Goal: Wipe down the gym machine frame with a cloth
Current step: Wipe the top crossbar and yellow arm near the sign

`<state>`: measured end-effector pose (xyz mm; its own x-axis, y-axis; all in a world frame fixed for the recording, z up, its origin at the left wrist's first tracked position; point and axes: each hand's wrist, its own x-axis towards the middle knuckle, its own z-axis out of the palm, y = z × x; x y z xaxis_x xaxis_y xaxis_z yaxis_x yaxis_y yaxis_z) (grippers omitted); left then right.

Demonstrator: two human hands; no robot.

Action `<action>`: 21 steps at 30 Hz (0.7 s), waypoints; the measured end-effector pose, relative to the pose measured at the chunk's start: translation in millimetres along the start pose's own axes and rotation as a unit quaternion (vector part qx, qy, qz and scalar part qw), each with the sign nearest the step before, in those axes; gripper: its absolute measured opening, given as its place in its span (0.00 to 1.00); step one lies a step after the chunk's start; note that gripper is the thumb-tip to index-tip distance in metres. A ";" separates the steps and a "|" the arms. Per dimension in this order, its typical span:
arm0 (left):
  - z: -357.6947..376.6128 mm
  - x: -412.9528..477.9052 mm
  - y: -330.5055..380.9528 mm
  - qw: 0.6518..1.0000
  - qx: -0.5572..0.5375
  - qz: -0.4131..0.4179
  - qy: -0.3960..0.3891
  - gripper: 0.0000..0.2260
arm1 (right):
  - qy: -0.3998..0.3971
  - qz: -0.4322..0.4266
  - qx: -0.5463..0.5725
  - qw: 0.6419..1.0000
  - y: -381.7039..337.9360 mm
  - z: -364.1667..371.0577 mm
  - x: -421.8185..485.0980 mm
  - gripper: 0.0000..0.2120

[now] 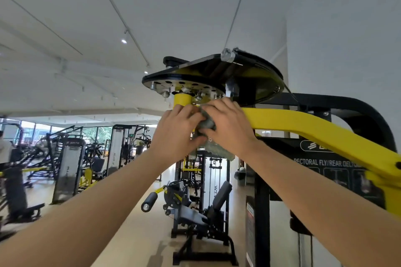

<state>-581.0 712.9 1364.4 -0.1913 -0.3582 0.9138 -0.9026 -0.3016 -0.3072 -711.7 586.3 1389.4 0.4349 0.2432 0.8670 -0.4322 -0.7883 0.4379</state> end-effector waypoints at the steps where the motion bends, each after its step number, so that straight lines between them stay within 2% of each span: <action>1: 1.4 3.1 -2.3 1.000 -0.005 0.003 0.009 0.17 | -0.012 -0.013 0.002 1.000 4.6 -2.3 -1.6 0.28; 4: 4.7 13.4 -7.5 0.998 -0.015 0.036 0.055 0.09 | -0.042 -0.053 0.002 0.998 23.8 -12.3 -11.8 0.29; 9: 7.6 28.2 2.9 0.994 -0.043 0.079 0.069 0.07 | -0.008 -0.045 -0.043 0.998 53.8 -31.2 -35.7 0.27; 12: 12.6 33.3 19.1 0.991 -0.032 0.108 0.074 0.11 | -0.003 -0.018 -0.069 0.997 64.8 -41.2 -49.4 0.27; 17: 18.9 48.0 56.1 0.993 -0.022 0.100 0.053 0.21 | -0.015 0.065 -0.073 0.995 82.7 -55.5 -67.9 0.30; 21: 25.0 63.3 90.2 0.996 -0.021 0.074 0.052 0.21 | -0.014 0.109 -0.055 0.992 97.9 -63.4 -79.8 0.31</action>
<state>-664.9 641.0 1387.8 -0.3597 -0.3021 0.8828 -0.8764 -0.2152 -0.4307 -838.9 525.6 1378.1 0.3432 0.0570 0.9375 -0.6009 -0.7538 0.2658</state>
